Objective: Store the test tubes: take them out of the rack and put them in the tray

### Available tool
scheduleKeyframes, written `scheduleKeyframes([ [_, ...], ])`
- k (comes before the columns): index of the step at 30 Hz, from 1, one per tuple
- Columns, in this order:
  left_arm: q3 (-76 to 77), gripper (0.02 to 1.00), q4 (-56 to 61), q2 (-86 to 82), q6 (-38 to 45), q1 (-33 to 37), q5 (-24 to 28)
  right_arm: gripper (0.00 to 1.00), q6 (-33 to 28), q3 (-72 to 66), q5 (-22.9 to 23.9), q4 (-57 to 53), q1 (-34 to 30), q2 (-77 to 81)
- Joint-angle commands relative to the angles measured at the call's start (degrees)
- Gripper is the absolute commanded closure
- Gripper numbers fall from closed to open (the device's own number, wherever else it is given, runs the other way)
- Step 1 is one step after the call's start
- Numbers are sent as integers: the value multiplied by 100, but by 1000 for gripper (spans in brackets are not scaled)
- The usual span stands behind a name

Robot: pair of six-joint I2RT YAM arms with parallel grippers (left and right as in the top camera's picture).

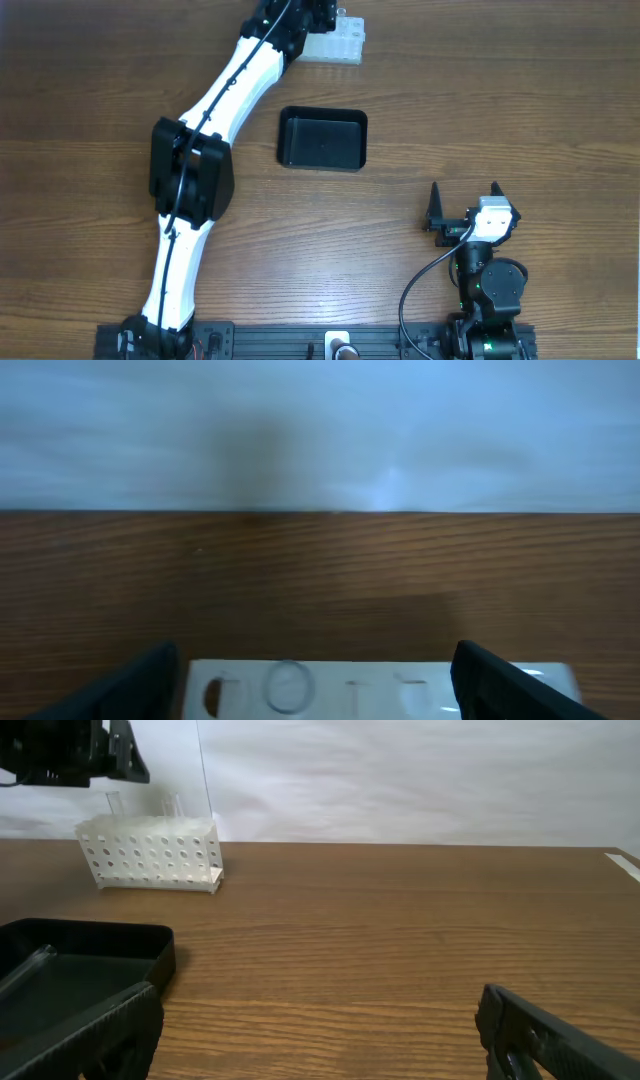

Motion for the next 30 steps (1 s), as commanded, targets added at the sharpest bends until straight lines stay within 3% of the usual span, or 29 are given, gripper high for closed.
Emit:
scheduleKeyframes([
  [1,11,156,94,188,101,142,-105,12,15,-31,-31,-20,-44,-52],
  [7,11,259,149,251,101,144,-98,9,15,-31,-33,-20,-44,-52],
  [16,11,268,151,407,103,101,48,9,15,-31,-31,-20,-44,-52],
  [18,11,308,151,407,101,101,46,9,15,-31,-31,-20,-44,-52],
  [30,11,847,155,407,101,81,46,7,15,-31,-31,-20,-44,-52],
])
